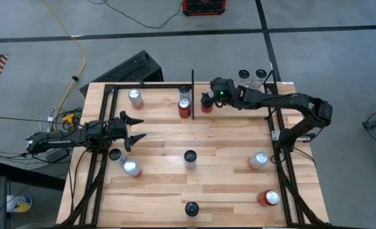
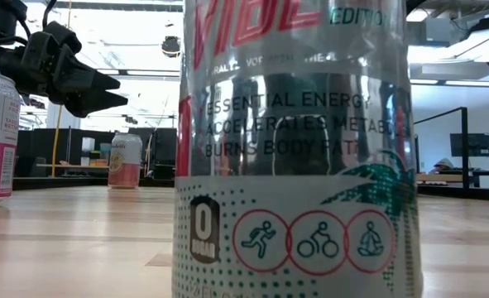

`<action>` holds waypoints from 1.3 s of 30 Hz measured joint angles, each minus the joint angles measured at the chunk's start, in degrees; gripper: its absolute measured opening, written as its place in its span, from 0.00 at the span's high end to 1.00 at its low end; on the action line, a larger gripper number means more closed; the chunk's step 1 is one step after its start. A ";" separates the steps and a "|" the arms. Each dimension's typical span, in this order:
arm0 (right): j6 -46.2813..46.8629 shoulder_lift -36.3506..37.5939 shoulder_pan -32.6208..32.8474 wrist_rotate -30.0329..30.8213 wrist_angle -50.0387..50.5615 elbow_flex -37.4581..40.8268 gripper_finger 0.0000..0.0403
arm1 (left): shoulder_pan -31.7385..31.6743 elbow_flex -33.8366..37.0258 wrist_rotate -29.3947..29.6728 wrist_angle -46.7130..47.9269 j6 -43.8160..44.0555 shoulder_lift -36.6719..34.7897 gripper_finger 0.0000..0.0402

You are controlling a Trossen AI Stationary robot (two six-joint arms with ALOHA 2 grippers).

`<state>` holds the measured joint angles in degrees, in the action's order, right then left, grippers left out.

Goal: Place canned beverage on shelf
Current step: Put the red soda can on the shelf

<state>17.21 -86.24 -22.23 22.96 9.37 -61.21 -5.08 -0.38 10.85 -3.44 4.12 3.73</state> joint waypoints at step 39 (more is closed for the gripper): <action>4.34 -5.59 4.62 9.65 -2.51 0.61 0.17 | 0.00 0.01 0.07 0.03 0.00 0.02 0.19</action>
<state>21.55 -91.83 -17.61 32.60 6.86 -60.60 -5.08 -0.37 10.92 -3.41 4.12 3.75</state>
